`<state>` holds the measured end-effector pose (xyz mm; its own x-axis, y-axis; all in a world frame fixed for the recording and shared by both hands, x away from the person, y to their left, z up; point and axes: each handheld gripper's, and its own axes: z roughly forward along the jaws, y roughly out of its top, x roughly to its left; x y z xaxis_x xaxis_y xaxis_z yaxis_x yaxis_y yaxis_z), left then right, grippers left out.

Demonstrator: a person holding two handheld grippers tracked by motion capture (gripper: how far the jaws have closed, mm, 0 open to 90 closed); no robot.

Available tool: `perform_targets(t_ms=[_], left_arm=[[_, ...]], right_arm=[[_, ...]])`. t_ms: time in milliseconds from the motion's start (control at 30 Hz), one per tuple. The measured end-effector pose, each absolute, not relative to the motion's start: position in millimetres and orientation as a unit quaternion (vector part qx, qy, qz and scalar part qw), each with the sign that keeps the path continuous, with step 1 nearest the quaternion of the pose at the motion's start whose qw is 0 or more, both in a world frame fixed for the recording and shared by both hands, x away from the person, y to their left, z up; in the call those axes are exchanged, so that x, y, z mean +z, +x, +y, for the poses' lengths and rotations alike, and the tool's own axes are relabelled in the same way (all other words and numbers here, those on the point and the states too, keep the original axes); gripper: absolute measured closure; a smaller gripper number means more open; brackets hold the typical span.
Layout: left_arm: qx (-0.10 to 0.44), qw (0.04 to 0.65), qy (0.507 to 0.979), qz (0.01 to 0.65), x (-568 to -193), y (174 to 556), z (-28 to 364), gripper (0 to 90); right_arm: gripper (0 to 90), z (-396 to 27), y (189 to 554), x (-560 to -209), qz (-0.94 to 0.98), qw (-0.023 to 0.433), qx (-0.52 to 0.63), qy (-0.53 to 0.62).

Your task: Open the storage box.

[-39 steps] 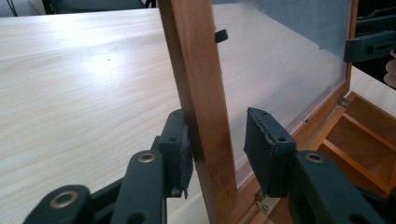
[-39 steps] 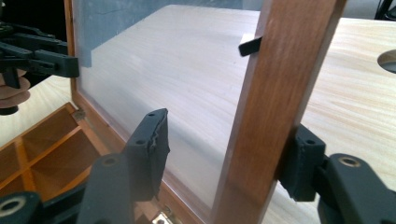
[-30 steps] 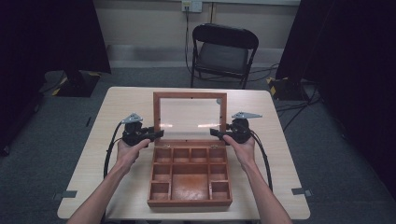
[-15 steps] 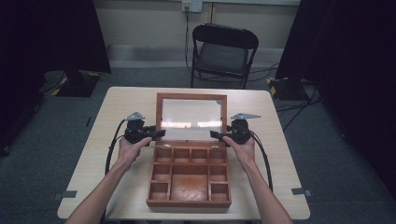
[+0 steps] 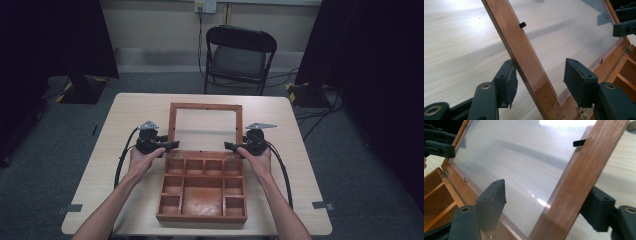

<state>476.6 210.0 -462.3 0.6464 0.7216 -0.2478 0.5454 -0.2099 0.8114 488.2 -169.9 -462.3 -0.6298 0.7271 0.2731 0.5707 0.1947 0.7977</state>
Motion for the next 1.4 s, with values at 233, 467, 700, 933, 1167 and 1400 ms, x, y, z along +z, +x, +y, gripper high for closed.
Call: perform_targets(t_ms=[233,467,700,933,1167,1400], left_arm=[[0.077,0.47,0.774,0.417,-471.0,478.1,210.9,34.4],[0.067,0.471,0.772,0.422,-473.9,479.6,212.5,32.6],[0.085,0.458,0.77,0.435,-476.8,479.2,211.7,29.1],[0.075,0.469,0.766,0.433,-471.9,478.4,215.8,28.0],[0.091,0.465,0.769,0.429,-467.9,474.4,216.4,27.6],[0.111,0.448,0.778,0.425,-460.1,456.6,225.2,26.1]], right_arm=[[21.1,-171.8,491.7,-470.2,0.769,0.067,0.462,0.437],[20.1,-172.4,492.2,-472.6,0.77,0.063,0.458,0.439],[18.7,-174.8,493.2,-473.4,0.77,0.064,0.447,0.45],[19.7,-183.0,498.9,-484.7,0.755,0.026,0.449,0.478],[19.6,-194.6,494.3,-475.8,0.745,0.052,0.462,0.478],[15.7,-200.2,473.9,-455.2,0.761,0.062,0.459,0.454]])
